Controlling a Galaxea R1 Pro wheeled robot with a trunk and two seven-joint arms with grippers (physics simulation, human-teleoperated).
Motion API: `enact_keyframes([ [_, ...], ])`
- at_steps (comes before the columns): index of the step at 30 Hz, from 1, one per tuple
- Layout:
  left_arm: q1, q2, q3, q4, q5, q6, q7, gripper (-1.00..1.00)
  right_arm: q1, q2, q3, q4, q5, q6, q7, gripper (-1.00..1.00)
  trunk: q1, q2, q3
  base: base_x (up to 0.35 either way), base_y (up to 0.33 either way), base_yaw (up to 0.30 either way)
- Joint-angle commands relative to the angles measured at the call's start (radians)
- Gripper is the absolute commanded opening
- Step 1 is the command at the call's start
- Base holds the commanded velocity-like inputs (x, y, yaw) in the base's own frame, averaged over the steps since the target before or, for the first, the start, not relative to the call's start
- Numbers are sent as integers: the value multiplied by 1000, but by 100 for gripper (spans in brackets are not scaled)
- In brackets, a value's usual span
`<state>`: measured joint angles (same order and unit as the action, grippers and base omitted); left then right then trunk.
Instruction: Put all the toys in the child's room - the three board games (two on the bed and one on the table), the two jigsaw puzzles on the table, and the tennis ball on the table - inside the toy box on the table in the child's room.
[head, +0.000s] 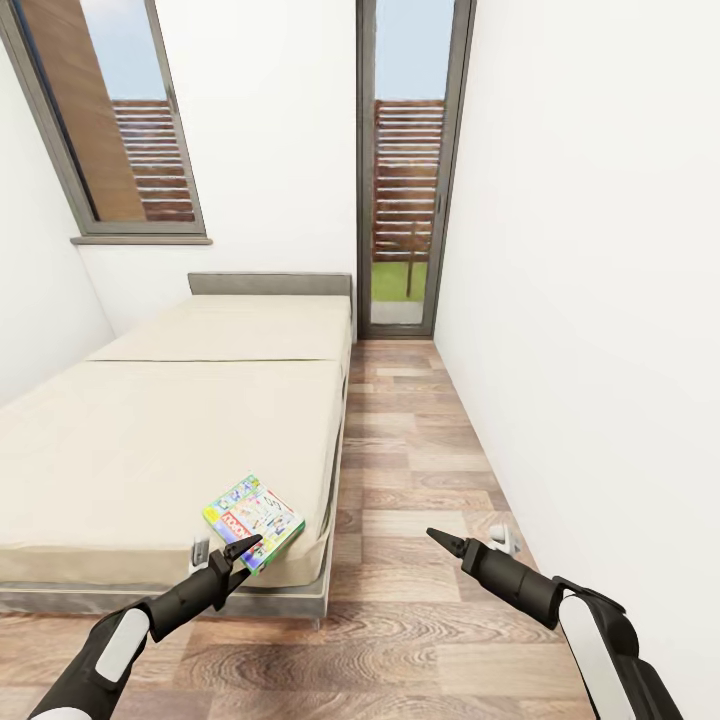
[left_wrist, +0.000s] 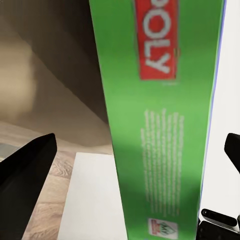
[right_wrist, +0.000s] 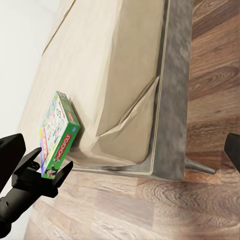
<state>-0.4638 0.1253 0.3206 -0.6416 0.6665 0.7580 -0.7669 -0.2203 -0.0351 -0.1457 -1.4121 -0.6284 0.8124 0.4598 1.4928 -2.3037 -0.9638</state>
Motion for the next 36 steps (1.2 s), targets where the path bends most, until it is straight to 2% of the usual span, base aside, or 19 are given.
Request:
enact_keyframes([
  [1, -26, -1, 3, 0, 19, -5, -3, 100, -1, 0, -2, 0, 0, 6, 4, 100, 0, 0, -1, 0, 0, 0],
  [36, -26, -1, 3, 0, 18, -5, -5, 100, -1, 1, -2, -1, -1, 7, 4, 100, 0, 0, -1, 0, 0, 0],
])
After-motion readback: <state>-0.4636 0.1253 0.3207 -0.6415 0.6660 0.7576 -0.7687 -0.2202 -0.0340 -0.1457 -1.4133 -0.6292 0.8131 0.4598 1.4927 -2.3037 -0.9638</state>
